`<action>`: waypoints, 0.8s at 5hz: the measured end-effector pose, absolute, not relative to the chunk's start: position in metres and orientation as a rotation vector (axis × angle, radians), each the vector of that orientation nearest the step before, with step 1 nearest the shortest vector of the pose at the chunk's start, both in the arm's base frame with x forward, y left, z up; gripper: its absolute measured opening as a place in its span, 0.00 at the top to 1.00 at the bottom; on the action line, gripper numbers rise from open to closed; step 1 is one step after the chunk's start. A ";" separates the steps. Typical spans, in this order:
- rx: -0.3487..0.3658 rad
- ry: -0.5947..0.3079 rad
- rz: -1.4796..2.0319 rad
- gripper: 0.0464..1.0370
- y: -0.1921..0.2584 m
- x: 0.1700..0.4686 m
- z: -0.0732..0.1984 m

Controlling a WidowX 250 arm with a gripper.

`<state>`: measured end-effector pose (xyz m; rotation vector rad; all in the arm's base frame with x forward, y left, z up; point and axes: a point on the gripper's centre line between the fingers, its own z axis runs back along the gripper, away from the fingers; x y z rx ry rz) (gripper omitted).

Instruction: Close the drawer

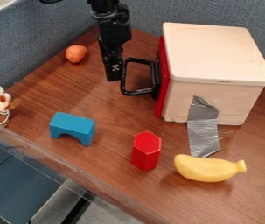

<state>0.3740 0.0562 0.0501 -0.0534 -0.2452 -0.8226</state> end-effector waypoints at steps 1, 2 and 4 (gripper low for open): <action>-0.058 -0.245 -0.821 0.04 0.056 0.375 0.050; -0.083 -0.250 -0.804 0.04 0.052 0.374 0.050; -0.060 -0.229 -0.776 0.04 0.058 0.373 0.050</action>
